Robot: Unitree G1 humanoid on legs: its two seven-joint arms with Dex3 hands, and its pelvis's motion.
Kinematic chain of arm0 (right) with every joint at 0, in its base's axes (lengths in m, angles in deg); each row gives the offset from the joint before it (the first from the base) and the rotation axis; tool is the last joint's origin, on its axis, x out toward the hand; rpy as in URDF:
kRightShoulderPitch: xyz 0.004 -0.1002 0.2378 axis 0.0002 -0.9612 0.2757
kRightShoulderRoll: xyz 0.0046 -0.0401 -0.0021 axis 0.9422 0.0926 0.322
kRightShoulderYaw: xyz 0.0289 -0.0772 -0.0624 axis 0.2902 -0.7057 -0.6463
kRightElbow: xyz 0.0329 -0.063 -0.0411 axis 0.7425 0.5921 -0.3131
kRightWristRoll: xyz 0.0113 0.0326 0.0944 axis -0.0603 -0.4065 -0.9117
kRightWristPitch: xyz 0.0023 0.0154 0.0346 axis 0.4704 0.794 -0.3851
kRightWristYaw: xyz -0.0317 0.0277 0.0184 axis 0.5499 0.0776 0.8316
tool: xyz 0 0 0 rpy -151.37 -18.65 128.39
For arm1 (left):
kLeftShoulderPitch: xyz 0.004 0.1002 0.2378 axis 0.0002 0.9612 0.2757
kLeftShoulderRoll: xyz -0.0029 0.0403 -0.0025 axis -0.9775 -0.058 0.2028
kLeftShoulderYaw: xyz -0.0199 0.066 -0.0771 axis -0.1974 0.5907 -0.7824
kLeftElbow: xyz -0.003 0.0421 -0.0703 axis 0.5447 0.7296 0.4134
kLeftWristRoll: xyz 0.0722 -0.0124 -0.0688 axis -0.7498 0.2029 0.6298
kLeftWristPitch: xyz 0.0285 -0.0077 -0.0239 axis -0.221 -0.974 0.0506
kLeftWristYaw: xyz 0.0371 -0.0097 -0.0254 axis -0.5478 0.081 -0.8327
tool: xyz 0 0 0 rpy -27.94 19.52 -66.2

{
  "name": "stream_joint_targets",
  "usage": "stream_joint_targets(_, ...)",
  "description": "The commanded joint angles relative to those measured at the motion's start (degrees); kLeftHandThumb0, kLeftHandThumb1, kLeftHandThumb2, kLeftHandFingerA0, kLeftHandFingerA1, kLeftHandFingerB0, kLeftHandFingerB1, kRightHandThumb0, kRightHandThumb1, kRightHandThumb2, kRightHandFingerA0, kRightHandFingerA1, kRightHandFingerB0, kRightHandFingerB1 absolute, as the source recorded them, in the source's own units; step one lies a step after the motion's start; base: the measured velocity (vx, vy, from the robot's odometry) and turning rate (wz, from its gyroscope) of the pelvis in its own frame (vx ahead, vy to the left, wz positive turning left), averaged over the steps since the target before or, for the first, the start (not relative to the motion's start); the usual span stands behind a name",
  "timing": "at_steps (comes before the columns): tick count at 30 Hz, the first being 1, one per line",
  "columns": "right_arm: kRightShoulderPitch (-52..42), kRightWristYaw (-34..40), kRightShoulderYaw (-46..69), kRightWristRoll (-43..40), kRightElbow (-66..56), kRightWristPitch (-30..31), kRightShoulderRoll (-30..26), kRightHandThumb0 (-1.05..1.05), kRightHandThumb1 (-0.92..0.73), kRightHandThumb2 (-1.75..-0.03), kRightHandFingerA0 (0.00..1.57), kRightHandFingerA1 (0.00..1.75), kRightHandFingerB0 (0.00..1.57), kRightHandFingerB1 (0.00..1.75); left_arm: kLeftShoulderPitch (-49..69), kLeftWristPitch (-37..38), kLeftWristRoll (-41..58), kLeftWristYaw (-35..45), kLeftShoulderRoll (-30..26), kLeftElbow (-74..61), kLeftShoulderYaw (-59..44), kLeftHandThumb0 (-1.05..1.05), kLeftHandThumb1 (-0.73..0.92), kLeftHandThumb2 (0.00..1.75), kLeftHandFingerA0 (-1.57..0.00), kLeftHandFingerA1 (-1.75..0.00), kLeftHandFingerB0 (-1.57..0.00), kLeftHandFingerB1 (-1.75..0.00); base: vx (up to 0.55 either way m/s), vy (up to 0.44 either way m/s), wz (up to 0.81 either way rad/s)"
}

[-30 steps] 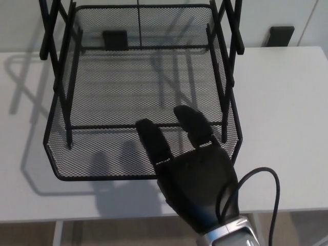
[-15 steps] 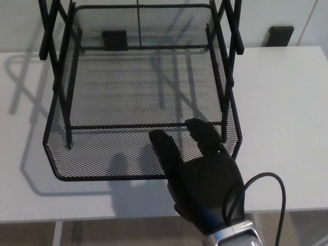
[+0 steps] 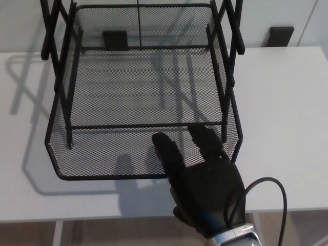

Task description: The robot walks towards a file tray kept in the middle of a desk and uses its right hand to grab a tray and pulls it out towards itself

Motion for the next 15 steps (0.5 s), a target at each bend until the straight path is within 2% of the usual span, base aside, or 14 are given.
stream_joint_targets(1, -11.1, 1.4, -5.1, -2.1, 1.9, -0.5, 0.7, -0.7, -0.43, -0.75, 0.03, 0.44, 0.14, 0.42, -0.3, 2.1, -0.2, 1.0, -1.3, 0.8, -0.3, -0.44, 0.58, 0.58, -0.56, -0.38, -0.3, -0.32, 0.0, 0.0, 0.0)
stream_joint_targets(2, -11.5, 1.6, -5.2, -2.3, 1.8, -0.6, 0.6, -0.71, -0.43, -0.75, 0.03, 0.44, 0.14, 0.41, -0.4, 2.0, -0.2, 1.0, -1.3, 0.9, -0.3, -0.45, 0.59, 0.58, -0.56, -0.38, -0.31, -0.32, 0.0, 0.0, 0.0)
stream_joint_targets(3, -12.2, 2.3, -5.5, -2.8, 1.4, -0.8, 0.5, -0.34, -0.19, -0.82, 0.05, 0.55, 0.0, 0.49, -0.4, 1.9, -0.7, 0.9, -1.5, 0.8, 0.0, -0.46, 0.59, 0.58, -0.56, -0.38, -0.3, -0.32, 0.0, 0.0, 0.0)
stream_joint_targets(5, -13.0, 2.3, -5.8, -3.2, 0.5, -1.2, 0.1, -0.34, -0.2, -0.83, 0.05, 0.55, 0.0, 0.49, -0.5, 2.9, -1.2, 0.5, -1.7, 1.1, 0.2, -0.47, 0.59, 0.58, -0.57, -0.38, -0.31, -0.32, 0.0, 0.0, 0.0)
stream_joint_targets(6, -13.4, 2.1, -6.1, -3.2, 0.0, -1.2, 0.0, -0.35, -0.21, -0.84, 0.05, 0.55, 0.0, 0.49, -0.4, 2.9, -0.9, 0.8, -1.7, 1.0, 0.1, -0.46, 0.59, 0.58, -0.57, -0.38, -0.31, -0.32, 0.0, 0.0, 0.0)
stream_joint_targets(7, -14.2, 1.7, -6.6, -3.2, -1.1, -1.2, -0.3, -0.65, -0.49, -0.56, 0.05, 0.42, 0.18, 0.32, -0.3, 2.5, -0.8, 0.8, -1.7, 0.8, 0.0, -0.46, 0.59, 0.58, -0.57, -0.38, -0.31, -0.32, 0.0, 0.0, 0.0)
stream_joint_targets(8, -14.7, 1.6, -7.0, -2.6, -1.6, -1.2, -0.6, -0.36, -0.23, -0.86, 0.04, 0.55, 0.0, 0.49, -0.3, 2.3, -0.9, 0.8, -1.7, 0.7, 0.0, -0.45, 0.6, 0.58, -0.55, -0.38, -0.3, -0.32, 0.0, 0.0, 0.0)
stream_joint_targets(9, -15.3, 1.8, -7.6, -1.6, -2.0, -1.1, -1.0, -0.36, -0.22, -0.86, 0.05, 0.55, 0.0, 0.49, -0.4, 2.3, -1.0, 0.8, -1.8, 0.7, 0.1, -0.45, 0.6, 0.58, -0.56, -0.38, -0.31, -0.32, 0.0, 0.0, 0.0)
stream_joint_targets(10, -16.1, 2.1, -8.1, -1.1, -2.6, -1.2, -1.4, -0.68, -0.51, -0.56, 0.05, 0.44, 0.17, 0.33, -0.3, 2.2, -1.2, 0.6, -1.8, 0.5, 0.2, -0.45, 0.59, 0.58, -0.56, -0.38, -0.31, -0.32, 0.0, 0.0, 0.0)
stream_joint_targets(11, -17.0, 2.0, -8.6, -0.8, -3.4, -1.2, -1.9, -0.7, -0.42, -0.77, 0.04, 0.45, 0.1, 0.42, -0.3, 2.0, -1.4, 0.5, -1.8, 0.4, 0.2, -0.46, 0.59, 0.58, -0.57, -0.38, -0.31, -0.32, 0.0, 0.0, 0.0)
stream_joint_targets(12, -17.9, 2.1, -9.1, -0.4, -4.0, -1.1, -2.2, -0.7, -0.42, -0.8, 0.01, 0.4, 0.12, 0.43, -0.5, 1.8, -1.6, 0.3, -1.7, 0.6, 0.4, -0.46, 0.59, 0.58, -0.57, -0.38, -0.32, -0.32, 0.0, 0.0, 0.0)
stream_joint_targets(15, -20.0, 2.0, -10.5, 1.8, -6.2, -1.3, -3.7, -0.75, -0.45, -0.82, 0.02, 0.42, 0.1, 0.42, -0.6, 2.0, -1.8, 0.2, -1.7, 1.1, 0.5, -0.48, 0.57, 0.58, -0.58, -0.38, -0.32, -0.32, 0.0, 0.0, 0.0)
